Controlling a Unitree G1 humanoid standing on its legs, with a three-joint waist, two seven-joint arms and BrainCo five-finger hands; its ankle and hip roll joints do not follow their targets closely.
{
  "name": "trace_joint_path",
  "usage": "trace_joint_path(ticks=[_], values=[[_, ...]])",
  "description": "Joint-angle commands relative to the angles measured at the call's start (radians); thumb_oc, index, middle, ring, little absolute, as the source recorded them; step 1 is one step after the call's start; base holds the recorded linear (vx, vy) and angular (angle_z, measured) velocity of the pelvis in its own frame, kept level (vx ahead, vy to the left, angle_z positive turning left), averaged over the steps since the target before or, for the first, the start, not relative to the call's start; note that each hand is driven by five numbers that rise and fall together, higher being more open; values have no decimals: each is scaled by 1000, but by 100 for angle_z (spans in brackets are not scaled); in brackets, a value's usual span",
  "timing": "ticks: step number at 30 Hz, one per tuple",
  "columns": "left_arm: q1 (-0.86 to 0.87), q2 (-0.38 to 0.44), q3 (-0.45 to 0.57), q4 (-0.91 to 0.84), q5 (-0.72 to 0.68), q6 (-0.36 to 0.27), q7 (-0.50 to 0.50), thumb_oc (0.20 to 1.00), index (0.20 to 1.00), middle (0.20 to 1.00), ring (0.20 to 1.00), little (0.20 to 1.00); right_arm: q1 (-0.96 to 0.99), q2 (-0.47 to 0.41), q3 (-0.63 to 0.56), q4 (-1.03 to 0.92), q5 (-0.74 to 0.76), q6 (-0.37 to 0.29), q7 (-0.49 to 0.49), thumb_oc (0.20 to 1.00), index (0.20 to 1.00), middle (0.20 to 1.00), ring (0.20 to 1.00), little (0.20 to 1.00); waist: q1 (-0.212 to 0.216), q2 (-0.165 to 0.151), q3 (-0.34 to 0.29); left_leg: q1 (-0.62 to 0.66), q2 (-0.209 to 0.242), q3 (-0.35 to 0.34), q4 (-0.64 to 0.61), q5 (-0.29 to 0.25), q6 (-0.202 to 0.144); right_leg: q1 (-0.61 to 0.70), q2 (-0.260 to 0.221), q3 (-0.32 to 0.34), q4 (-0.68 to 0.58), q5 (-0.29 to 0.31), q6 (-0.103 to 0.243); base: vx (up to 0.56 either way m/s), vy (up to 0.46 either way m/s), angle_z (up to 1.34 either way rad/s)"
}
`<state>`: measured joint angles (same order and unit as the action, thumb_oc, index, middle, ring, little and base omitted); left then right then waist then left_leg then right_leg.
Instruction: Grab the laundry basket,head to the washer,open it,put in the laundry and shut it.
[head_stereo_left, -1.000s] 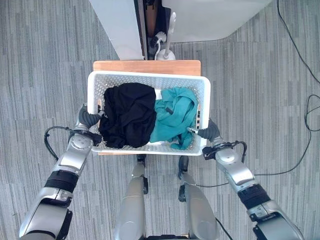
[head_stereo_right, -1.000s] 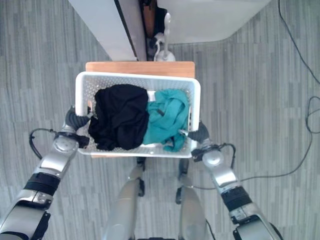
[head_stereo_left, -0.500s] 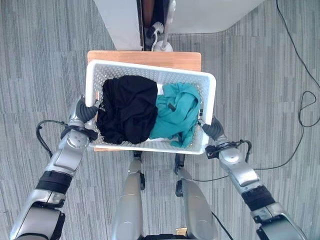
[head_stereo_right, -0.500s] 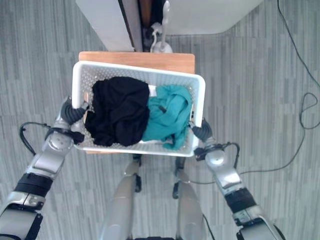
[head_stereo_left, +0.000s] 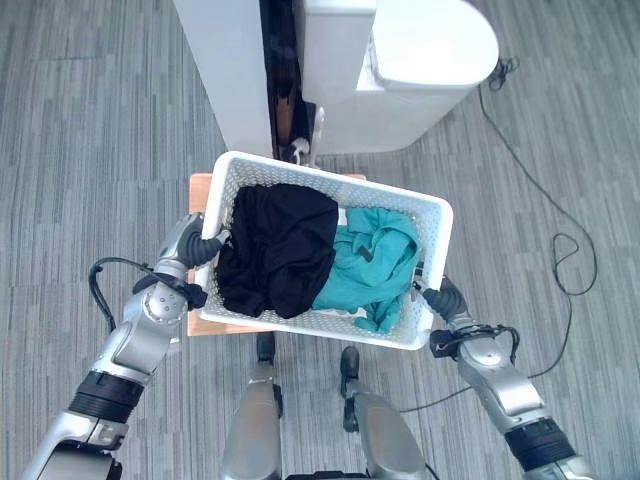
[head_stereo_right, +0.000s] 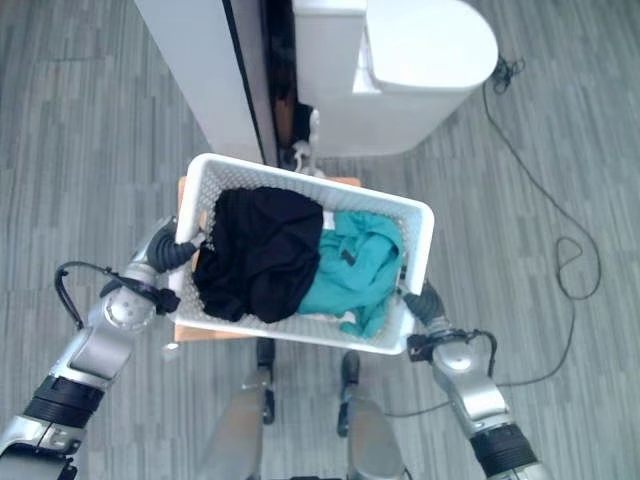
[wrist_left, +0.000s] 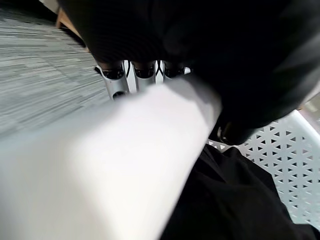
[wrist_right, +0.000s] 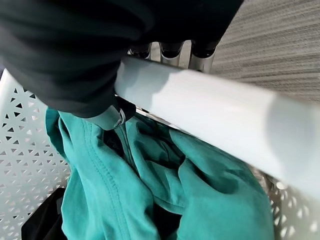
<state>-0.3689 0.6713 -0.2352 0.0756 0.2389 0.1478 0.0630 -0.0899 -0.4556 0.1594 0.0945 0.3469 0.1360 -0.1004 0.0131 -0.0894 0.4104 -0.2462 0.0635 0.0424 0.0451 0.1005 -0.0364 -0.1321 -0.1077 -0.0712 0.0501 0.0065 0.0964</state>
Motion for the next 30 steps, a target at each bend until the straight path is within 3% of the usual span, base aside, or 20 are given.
trace_joint_path(ticks=[1, 5, 11, 26, 30], values=[[-69, -55, -151, 17, -33, -87, -61, 200, 200, 200, 200, 200, -27, -47, -7, -68, 107, -50, 84, 200, 200, 200, 200, 200, -18, 17, -222, 77, 31, -83, 64, -181, 6, -23, -68, -37, 76, -31, 24, 87, -22, 5], [-238, -149, -290, 192, -81, -62, -76, 200, 200, 200, 200, 200, -12, -143, -76, 16, 126, -5, 115, 200, 200, 200, 200, 200, -40, 20, -309, 175, 43, -69, -5, -163, 3, 65, -67, -68, 50, -44, 28, 51, -17, 4], [-367, -231, -413, 287, -110, -65, -103, 200, 200, 200, 200, 200, 31, -214, -119, 26, 137, 13, 156, 200, 200, 200, 200, 200, -54, 33, -361, 244, 51, -64, -64, -146, -2, 125, -60, -84, 15, -48, 31, 34, -42, -5], [-425, -301, -503, 321, -136, -87, -159, 200, 200, 200, 200, 200, 172, -284, -198, -61, 182, 9, 206, 200, 200, 200, 200, 200, -79, 69, -370, 270, 99, -60, -99, -99, -45, 160, -12, -79, -25, -55, 13, -21, -77, -3], [-465, -323, -505, 360, -153, -103, -134, 200, 200, 200, 200, 200, 152, -339, -208, -64, 205, -13, 191, 200, 200, 200, 200, 200, -87, 72, -343, 221, 103, -89, -25, -114, -53, 137, -1, -30, -59, -30, 9, -143, -16, -6]])
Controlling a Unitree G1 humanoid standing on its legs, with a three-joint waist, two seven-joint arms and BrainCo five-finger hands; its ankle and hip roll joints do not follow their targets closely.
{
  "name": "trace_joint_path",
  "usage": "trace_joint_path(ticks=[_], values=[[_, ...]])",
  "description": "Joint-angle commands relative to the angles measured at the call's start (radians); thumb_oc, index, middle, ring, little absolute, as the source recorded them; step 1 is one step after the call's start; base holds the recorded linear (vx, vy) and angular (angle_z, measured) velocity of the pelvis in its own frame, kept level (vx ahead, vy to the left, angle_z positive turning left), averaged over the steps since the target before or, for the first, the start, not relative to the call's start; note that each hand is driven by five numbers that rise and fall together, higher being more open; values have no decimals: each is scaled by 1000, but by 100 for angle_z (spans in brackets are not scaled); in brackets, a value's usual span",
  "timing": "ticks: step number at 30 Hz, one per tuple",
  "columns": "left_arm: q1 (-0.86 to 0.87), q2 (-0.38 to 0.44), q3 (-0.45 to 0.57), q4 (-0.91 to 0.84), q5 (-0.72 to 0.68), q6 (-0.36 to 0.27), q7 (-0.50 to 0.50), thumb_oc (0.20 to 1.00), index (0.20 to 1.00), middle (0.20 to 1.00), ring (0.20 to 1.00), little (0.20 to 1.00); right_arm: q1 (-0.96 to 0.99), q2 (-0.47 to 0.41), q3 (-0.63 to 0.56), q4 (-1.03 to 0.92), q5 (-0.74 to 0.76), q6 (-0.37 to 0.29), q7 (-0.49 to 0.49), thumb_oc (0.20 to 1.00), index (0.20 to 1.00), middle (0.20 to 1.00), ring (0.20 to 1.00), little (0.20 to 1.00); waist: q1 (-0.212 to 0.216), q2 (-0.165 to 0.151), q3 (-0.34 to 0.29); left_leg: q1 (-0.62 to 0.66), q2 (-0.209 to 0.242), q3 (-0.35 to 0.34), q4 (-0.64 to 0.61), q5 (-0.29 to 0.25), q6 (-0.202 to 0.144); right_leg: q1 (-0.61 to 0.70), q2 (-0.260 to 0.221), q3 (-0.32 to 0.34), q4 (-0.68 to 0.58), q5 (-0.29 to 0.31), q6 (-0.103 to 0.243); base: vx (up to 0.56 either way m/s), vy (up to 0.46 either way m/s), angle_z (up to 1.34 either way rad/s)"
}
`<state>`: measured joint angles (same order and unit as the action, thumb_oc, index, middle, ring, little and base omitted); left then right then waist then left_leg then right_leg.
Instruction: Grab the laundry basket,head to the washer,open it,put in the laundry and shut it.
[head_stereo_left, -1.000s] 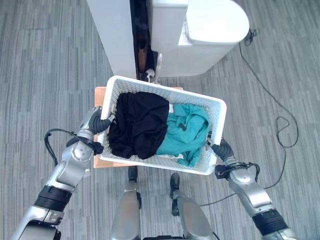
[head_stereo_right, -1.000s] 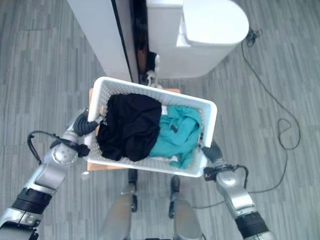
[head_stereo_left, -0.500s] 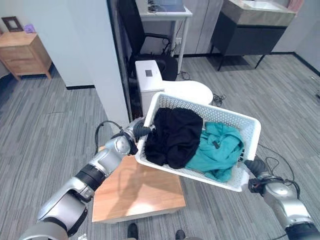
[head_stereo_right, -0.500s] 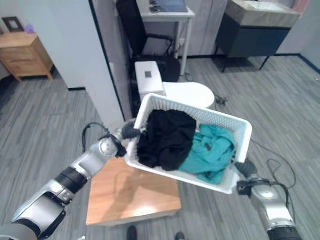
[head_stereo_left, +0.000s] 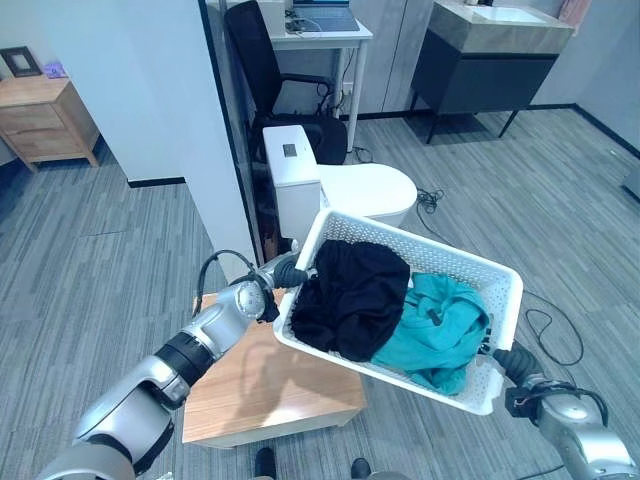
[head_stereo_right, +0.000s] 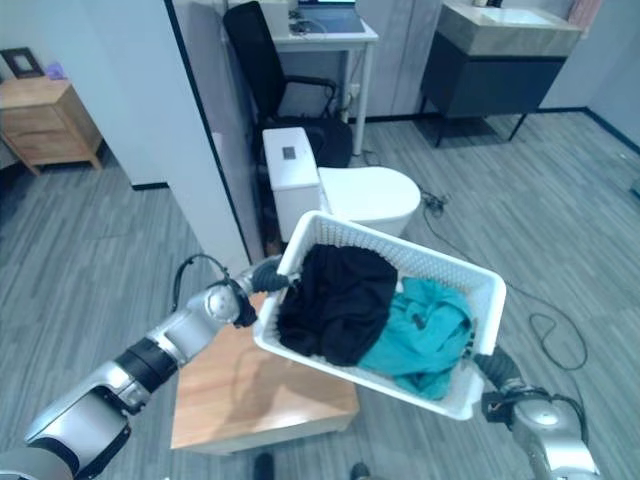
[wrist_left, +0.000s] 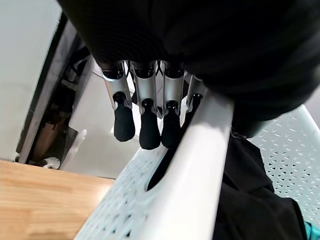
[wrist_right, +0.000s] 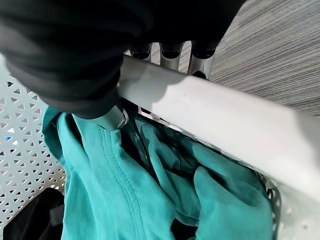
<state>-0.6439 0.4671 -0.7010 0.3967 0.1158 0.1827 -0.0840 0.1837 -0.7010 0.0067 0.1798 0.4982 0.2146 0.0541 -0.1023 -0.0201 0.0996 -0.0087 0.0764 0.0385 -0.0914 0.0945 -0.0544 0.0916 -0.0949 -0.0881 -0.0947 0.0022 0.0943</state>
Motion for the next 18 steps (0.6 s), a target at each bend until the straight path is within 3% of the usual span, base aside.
trace_joint_path(ticks=[1, 3, 5, 6, 8, 9, 11, 13, 14, 15, 16, 18], values=[[-220, -133, -48, 65, -38, -149, 32, 200, 200, 200, 200, 200, -182, -105, -37, -120, 63, -110, 14, 200, 200, 200, 200, 200, 39, -7, 7, -83, 44, -196, 232, -143, -43, -124, -26, 22, 97, -3, 16, -354, 136, -21], [-224, -105, -26, 59, -35, -150, 50, 200, 200, 200, 200, 200, -228, -98, -13, -111, 72, -112, 8, 200, 200, 200, 200, 200, 52, -9, 21, -91, -22, -353, 313, -214, -27, -183, -22, 96, 125, 23, 26, -254, 190, -50], [-214, -110, -15, 89, -34, -158, 54, 200, 200, 200, 200, 200, -295, -84, 38, -93, 46, -104, 21, 200, 200, 200, 200, 200, 56, 1, 28, -43, -35, -386, 344, -290, -10, -231, -4, 204, 166, 39, 48, -150, 441, -218], [-229, -114, -2, 122, -42, -157, 63, 200, 200, 200, 200, 200, -370, -68, 66, -70, 17, -99, 11, 200, 200, 200, 200, 200, 54, 10, 41, -7, -34, -279, 349, -337, 13, -281, -8, 290, 190, 69, 83, -229, 606, -228], [-252, -118, -11, 162, -54, -153, 71, 200, 200, 200, 200, 200, -440, -39, 101, -31, -5, -96, -6, 200, 200, 200, 200, 200, 59, 10, 51, 7, -53, -176, 357, -379, 44, -314, -26, 352, 166, 120, 126, -290, 528, -205], [-266, -115, -11, 182, -43, -154, 79, 200, 200, 200, 200, 200, -445, -21, 98, -13, -10, -98, -12, 200, 200, 200, 200, 200, 65, 7, 46, 24, -84, -146, 329, -380, 63, -330, -44, 383, 133, 147, 151, -229, 338, -263], [-275, -114, -14, 190, -37, -157, 76, 200, 200, 200, 200, 200, -445, -14, 98, -9, -28, -89, -11, 200, 200, 200, 200, 200, 71, -3, 42, 25, -111, -114, 308, -370, 81, -344, -67, 396, 105, 169, 166, -186, 274, -208], [-266, -109, -12, 201, -24, -149, 74, 200, 200, 200, 200, 200, -440, 1, 95, -4, -70, -76, -3, 200, 200, 200, 200, 200, 74, -7, 40, 41, -123, -43, 263, -350, 107, -391, -94, 327, 117, 179, 163, -296, 263, -136], [-257, -100, -15, 202, -22, -135, 75, 200, 200, 200, 200, 200, -426, -6, 85, 1, -93, -73, 5, 200, 200, 200, 200, 200, 77, 6, 48, 28, -118, -15, 247, -316, 119, -369, -145, 122, 189, 112, 121, -368, 189, -118], [-258, -93, -15, 200, -23, -129, 75, 200, 200, 200, 200, 200, -428, -6, 86, 6, -97, -72, 10, 200, 200, 200, 200, 200, 76, 10, 47, 29, -117, -9, 237, -306, 125, -354, -152, 66, 232, 92, 107, -447, 205, -145], [-264, -83, -20, 207, -29, -118, 77, 200, 200, 200, 200, 200, -443, -1, 95, 30, -97, -81, 8, 200, 200, 200, 200, 200, 84, 18, 39, 19, -113, 15, 227, -281, 144, -318, -150, -17, 361, 53, 86, -293, 142, -92], [-266, -71, -20, 217, -38, -112, 79, 200, 200, 200, 200, 200, -467, 8, 115, 59, -97, -81, 10, 200, 200, 200, 200, 200, 93, 22, 27, 18, -119, 28, 208, -259, 157, -292, -130, -33, 441, 10, 71, -190, 96, -93]])
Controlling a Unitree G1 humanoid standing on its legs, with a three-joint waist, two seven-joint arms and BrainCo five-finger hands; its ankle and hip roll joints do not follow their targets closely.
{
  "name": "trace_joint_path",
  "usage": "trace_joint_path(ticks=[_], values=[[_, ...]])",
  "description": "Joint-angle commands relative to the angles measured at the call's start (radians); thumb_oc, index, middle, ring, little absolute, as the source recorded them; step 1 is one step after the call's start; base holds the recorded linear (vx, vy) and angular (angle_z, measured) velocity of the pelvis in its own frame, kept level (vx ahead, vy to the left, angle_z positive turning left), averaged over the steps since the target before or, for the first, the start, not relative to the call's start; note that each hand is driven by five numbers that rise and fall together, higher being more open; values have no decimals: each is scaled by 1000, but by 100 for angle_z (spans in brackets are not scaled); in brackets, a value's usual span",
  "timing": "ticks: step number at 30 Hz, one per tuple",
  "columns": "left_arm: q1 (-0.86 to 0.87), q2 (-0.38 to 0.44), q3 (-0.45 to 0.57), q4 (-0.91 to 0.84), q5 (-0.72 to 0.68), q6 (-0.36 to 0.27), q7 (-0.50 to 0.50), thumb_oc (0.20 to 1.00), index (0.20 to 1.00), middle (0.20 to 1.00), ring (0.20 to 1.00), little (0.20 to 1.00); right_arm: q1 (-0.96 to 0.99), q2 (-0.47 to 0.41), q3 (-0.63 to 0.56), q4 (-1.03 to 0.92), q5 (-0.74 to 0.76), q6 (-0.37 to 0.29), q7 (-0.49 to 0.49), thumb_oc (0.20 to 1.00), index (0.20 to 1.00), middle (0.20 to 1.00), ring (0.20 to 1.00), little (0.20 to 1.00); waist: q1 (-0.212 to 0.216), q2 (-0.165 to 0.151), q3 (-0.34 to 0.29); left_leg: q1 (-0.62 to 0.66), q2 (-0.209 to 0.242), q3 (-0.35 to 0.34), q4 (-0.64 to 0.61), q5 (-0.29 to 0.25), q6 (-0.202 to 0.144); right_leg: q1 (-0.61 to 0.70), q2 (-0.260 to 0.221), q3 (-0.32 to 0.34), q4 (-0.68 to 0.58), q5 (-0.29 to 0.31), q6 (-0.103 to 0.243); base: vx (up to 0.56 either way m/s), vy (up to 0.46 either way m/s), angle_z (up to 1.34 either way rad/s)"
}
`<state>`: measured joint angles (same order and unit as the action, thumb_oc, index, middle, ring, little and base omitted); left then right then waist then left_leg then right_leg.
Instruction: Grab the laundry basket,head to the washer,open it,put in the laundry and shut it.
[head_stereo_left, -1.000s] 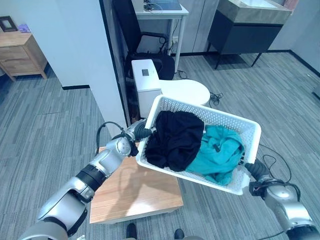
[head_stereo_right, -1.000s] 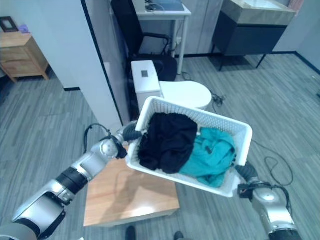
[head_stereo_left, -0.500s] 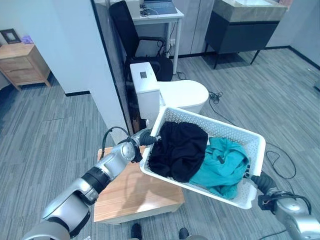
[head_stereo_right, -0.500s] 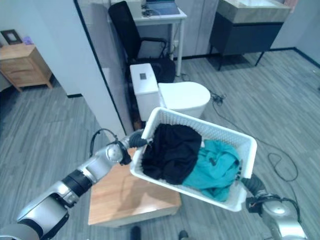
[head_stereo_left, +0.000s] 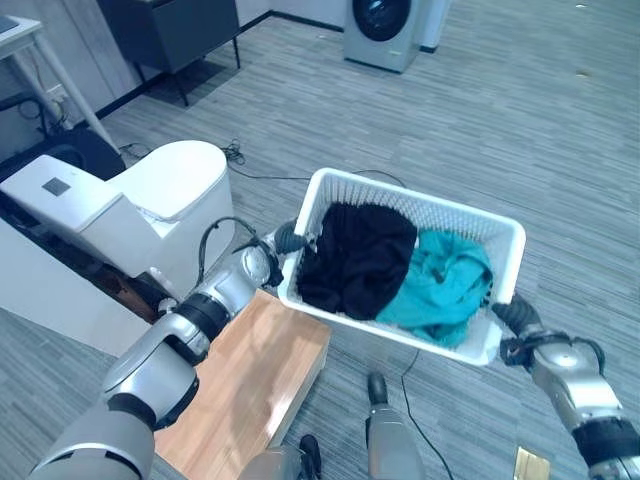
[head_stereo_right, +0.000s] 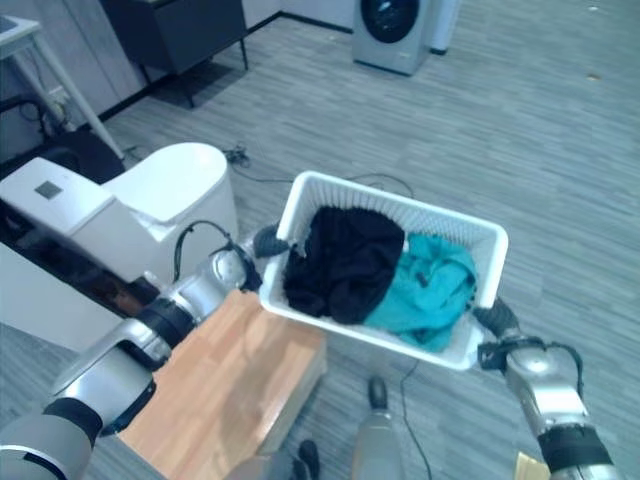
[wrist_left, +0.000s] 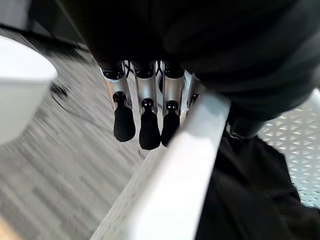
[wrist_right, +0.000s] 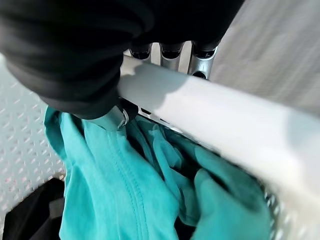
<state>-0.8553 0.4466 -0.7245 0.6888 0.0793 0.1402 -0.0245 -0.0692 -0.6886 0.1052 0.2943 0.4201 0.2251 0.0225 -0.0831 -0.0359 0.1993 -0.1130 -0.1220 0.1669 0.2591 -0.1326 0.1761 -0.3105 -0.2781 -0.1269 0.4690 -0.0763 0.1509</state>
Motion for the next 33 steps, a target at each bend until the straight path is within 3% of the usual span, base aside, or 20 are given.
trace_joint_path(ticks=[1, 2, 4, 5, 8, 11, 18, 21, 24, 25, 27, 28, 29, 30, 31, 33], values=[[-55, -50, 4, -75, -2, -70, 20, 200, 200, 200, 200, 200, -216, -4, 17, -54, -18, -92, 42, 200, 200, 200, 200, 200, 74, 36, -73, 121, 79, -99, -145, -28, -74, 108, 53, 8, -124, 91, 13, -124, 54, -79], [-63, -34, 9, -66, -5, -64, 21, 200, 200, 200, 200, 200, -229, 11, 38, -26, -9, -93, 43, 200, 200, 200, 200, 200, 92, 35, -96, 119, 71, -83, -171, -6, -68, 152, 79, -2, -69, 33, 1, -82, 25, -64], [-64, -26, 13, -63, -5, -62, 22, 200, 200, 200, 200, 200, -229, 20, 44, -22, -7, -91, 48, 200, 200, 200, 200, 200, 100, 30, -107, 118, 67, -72, -184, 6, -70, 173, 91, 2, -74, 20, -5, -87, -24, -53], [-65, -9, 16, -62, -1, -60, 20, 200, 200, 200, 200, 200, -225, 32, 55, -15, 6, -94, 49, 200, 200, 200, 200, 200, 127, 18, -131, 111, 61, -52, -198, 18, -76, 237, 98, -20, -105, -27, -11, -74, -63, -52], [-63, 14, 33, -78, 8, -57, 17, 200, 200, 200, 200, 200, -218, 40, 51, -12, 9, -90, 46, 200, 200, 200, 200, 200, 154, 6, -145, 99, 61, -26, -211, 33, -88, 292, 88, -52, -198, -20, -7, -94, -118, -67], [-42, 35, 57, -95, 12, -59, 15, 200, 200, 200, 200, 200, -212, 45, 49, -25, 25, -92, 48, 200, 200, 200, 200, 200, 183, 7, -162, 79, 91, 15, -219, 55, -112, 329, 85, -75, -317, -7, 1, -108, -233, -38], [-56, 7, 46, -81, 18, -71, 27, 200, 200, 200, 200, 200, -92, 5, -40, -106, 65, -119, 24, 200, 200, 200, 200, 200, 152, -6, -137, 43, 174, -33, -233, 150, -185, 409, 170, -119, -437, -26, -44, -137, -307, 16], [-75, -21, 32, -72, 21, -79, 22, 200, 200, 200, 200, 200, -26, -17, -90, -119, 97, -139, 5, 200, 200, 200, 200, 200, 131, -15, -104, 2, 260, -67, -206, 213, -239, 429, 243, -128, -464, -37, -91, -191, -453, 60], [-69, -42, 34, -73, 23, -76, 16, 200, 200, 200, 200, 200, 17, -22, -111, -127, 120, -148, -2, 200, 200, 200, 200, 200, 123, -28, -82, -28, 312, -85, -135, 223, -246, 449, 277, -120, -473, -44, -121, -86, -276, 19], [-62, -51, 33, -75, 23, -76, 12, 200, 200, 200, 200, 200, 33, -22, -116, -133, 129, -151, -4, 200, 200, 200, 200, 200, 121, -31, -72, -55, 313, -92, -74, 203, -235, 450, 283, -115, -475, -41, -131, -76, -203, 11], [-54, -60, 34, -75, 25, -79, 15, 200, 200, 200, 200, 200, 55, -21, -124, -141, 132, -152, -5, 200, 200, 200, 200, 200, 114, -33, -63, -81, 310, -89, -17, 181, -224, 450, 286, -110, -470, -45, -138, -38, -110, 26], [-38, -66, 38, -78, 33, -80, 11, 200, 200, 200, 200, 200, 94, -15, -138, -162, 140, -150, 4, 200, 200, 200, 200, 200, 99, -37, -56, -103, 277, -58, 30, 145, -200, 447, 290, -108, -465, -50, -145, 23, -84, 21], [-32, -62, 42, -76, 46, -78, 14, 200, 200, 200, 200, 200, 108, -12, -142, -178, 142, -148, 7, 200, 200, 200, 200, 200, 105, -38, -56, -123, 223, -74, 49, 123, -189, 447, 296, -98, -461, -54, -151, 28, -80, 20], [-31, -63, 42, -77, 46, -78, 14, 200, 200, 200, 200, 200, 110, -11, -143, -180, 142, -148, 7, 200, 200, 200, 200, 200, 104, -38, -58, -127, 222, -75, 56, 119, -188, 446, 295, -99, -460, -56, -150, 120, -67, 21], [-12, -42, 51, -80, 56, -83, 12, 200, 200, 200, 200, 200, 101, -5, -130, -185, 149, -152, 14, 200, 200, 200, 200, 200, 126, -32, -56, -165, 109, -124, 40, 111, -179, 447, 310, -82, -449, -57, -151, 167, -68, -1], [0, -17, 57, -85, 57, -79, 11, 200, 200, 200, 200, 200, 72, 3, -105, -170, 150, -148, 17, 200, 200, 200, 200, 200, 147, -28, -62, -175, 71, -149, -27, 145, -180, 446, 329, -70, -444, -65, -146, 182, -68, -50]])
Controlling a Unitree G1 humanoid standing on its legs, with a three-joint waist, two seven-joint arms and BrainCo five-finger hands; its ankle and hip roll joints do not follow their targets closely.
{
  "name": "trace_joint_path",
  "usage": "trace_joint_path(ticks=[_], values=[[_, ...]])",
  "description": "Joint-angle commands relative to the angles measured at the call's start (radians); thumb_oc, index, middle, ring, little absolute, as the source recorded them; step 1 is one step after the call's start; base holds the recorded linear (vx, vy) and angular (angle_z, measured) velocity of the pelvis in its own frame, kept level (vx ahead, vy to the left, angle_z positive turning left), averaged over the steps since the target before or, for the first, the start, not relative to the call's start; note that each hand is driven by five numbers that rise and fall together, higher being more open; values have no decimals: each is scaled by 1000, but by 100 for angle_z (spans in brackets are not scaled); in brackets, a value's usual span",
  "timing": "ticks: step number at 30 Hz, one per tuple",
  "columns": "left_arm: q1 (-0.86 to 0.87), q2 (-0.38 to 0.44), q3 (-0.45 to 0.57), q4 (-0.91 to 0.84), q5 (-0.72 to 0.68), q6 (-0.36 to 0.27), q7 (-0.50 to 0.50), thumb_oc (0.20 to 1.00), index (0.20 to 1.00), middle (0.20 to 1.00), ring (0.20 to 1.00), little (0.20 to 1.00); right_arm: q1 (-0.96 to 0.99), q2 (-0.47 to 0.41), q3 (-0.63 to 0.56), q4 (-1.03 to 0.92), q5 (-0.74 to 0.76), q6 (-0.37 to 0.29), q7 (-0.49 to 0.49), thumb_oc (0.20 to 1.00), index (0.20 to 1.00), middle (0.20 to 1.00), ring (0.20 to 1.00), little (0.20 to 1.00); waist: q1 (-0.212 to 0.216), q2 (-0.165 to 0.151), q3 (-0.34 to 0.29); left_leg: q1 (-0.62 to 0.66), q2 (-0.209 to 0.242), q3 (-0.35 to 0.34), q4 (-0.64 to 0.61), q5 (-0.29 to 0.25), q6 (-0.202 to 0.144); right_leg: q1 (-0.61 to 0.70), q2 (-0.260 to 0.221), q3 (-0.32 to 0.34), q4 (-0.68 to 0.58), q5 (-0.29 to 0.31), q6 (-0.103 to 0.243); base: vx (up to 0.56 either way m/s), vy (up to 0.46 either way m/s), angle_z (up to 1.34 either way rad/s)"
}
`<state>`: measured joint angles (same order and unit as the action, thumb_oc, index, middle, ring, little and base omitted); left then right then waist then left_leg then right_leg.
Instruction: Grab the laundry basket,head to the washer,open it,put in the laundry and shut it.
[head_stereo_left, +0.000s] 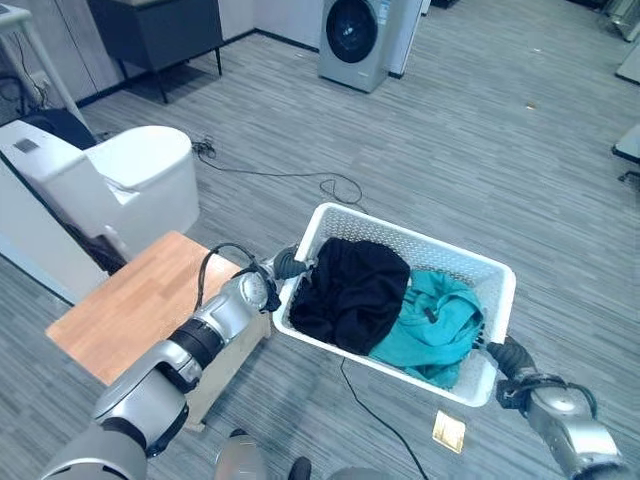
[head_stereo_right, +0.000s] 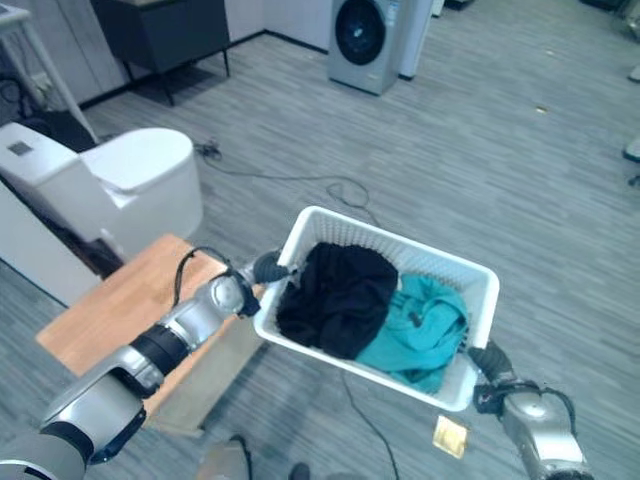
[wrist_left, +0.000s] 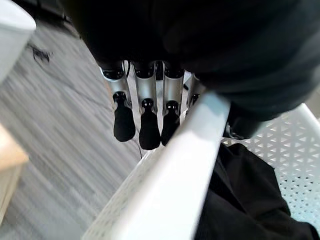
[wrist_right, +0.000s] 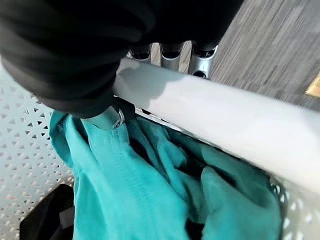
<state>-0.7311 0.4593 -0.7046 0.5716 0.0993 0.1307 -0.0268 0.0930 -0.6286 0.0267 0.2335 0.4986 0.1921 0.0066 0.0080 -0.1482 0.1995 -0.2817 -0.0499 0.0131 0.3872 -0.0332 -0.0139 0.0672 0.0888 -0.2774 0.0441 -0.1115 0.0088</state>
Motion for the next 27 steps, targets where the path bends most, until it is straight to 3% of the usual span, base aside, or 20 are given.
trace_joint_path(ticks=[1, 2, 5, 6, 8, 10, 11, 13, 14, 16, 17, 20, 22, 25, 27], values=[[-123, -27, 38, 31, 36, -69, 13, 200, 200, 200, 200, 200, -93, -56, -24, -107, 71, -116, 33, 200, 200, 200, 200, 200, 57, 82, -64, -3, -2, 8, -166, 52, 10, 65, -40, 83, -18, -30, -4, 252, -41, -102], [-108, -3, 47, 30, 24, -66, 16, 200, 200, 200, 200, 200, -138, -44, 18, -84, 74, -114, 36, 200, 200, 200, 200, 200, 88, 85, -72, -27, -25, -24, -242, 80, 9, 79, -27, 100, -12, -51, 0, 308, -45, -102], [-96, 19, 58, 26, 19, -64, 20, 200, 200, 200, 200, 200, -181, -32, 58, -60, 71, -114, 42, 200, 200, 200, 200, 200, 103, 77, -75, -37, -31, -30, -314, 111, 9, 96, -21, 125, 2, -77, 3, 393, -59, -109], [-97, 29, 74, 29, 19, -61, 23, 200, 200, 200, 200, 200, -199, -20, 74, -68, 56, -112, 44, 200, 200, 200, 200, 200, 94, 73, -73, -70, -14, 90, -286, 112, 19, 120, -2, 147, 22, -101, -3, 333, -34, -50], [-96, 35, 80, 27, 26, -57, 22, 200, 200, 200, 200, 200, -195, -14, 73, -82, 51, -105, 45, 200, 200, 200, 200, 200, 103, 68, -82, -60, -4, 116, -275, 115, 34, 129, 4, 167, 33, -115, -10, 420, -28, 15], [-79, 56, 97, 9, 45, -55, 25, 200, 200, 200, 200, 200, -190, 10, 73, -106, 49, -108, 55, 200, 200, 200, 200, 200, 115, 33, -112, -43, -33, 99, -255, 92, 71, 140, -2, 187, 97, -128, 0, 583, -10, -29], [-65, 62, 99, 1, 47, -56, 21, 200, 200, 200, 200, 200, -187, 20, 74, -111, 47, -108, 66, 200, 200, 200, 200, 200, 122, 14, -122, -27, -48, 100, -248, 73, 85, 137, -12, 185, 146, -98, 32, 562, 24, -37], [-41, 69, 106, -14, 46, -55, 17, 200, 200, 200, 200, 200, -198, 41, 79, -105, 29, -98, 76, 200, 200, 200, 200, 200, 120, -3, -120, 20, -55, 122, -238, 32, 112, 77, -35, 192, 334, 50, 134, 544, 65, -32], [-12, 71, 126, -32, 44, -55, 20, 200, 200, 200, 200, 200, -228, 58, 98, -99, -2, -85, 91, 200, 200, 200, 200, 200, 98, 12, -103, 79, -52, 127, -233, -12, 143, 0, -62, 201, 552, 199, 225, 577, 70, -34], [9, 78, 151, -43, 20, -51, 26, 200, 200, 200, 200, 200, -244, 72, 111, -104, -24, -81, 105, 200, 200, 200, 200, 200, 77, 40, -84, 134, -34, 124, -251, -22, 159, -105, -72, 197, 699, 193, 235, 436, 61, -19], [15, 79, 165, -52, 5, -47, 31, 200, 200, 200, 200, 200, -250, 75, 113, -103, -29, -77, 105, 200, 200, 200, 200, 200, 67, 65, -75, 167, -20, 109, -274, -16, 160, -182, -78, 198, 741, 167, 210, 350, 86, -7], [16, 76, 177, -51, -40, -50, 37, 200, 200, 200, 200, 200, -250, 55, 109, -99, -29, -75, 98, 200, 200, 200, 200, 200, 16, 99, -60, 266, -29, 33, -298, -49, 150, -286, -94, 258, 569, 71, 142, 484, -9, -5], [7, 68, 179, -36, -57, -51, 53, 200, 200, 200, 200, 200, -250, 38, 108, -101, -20, -75, 93, 200, 200, 200, 200, 200, -7, 110, -58, 292, -27, -2, -284, -87, 132, -302, -112, 318, 325, 60, 126, 444, -130, 48], [-23, 53, 167, -5, -65, -54, 73, 200, 200, 200, 200, 200, -258, 12, 105, -99, -4, -69, 93, 200, 200, 200, 200, 200, -18, 121, -57, 356, -28, -49, -255, -161, 109, -353, -204, 334, 41, 148, 148, 528, -191, 63], [-30, 51, 167, 13, -57, -53, 80, 200, 200, 200, 200, 200, -270, 16, 110, -89, -8, -69, 91, 200, 200, 200, 200, 200, -22, 128, -60, 414, -17, -71, -244, -204, 95, -365, -238, 279, -59, 185, 169, 588, -224, 86]])
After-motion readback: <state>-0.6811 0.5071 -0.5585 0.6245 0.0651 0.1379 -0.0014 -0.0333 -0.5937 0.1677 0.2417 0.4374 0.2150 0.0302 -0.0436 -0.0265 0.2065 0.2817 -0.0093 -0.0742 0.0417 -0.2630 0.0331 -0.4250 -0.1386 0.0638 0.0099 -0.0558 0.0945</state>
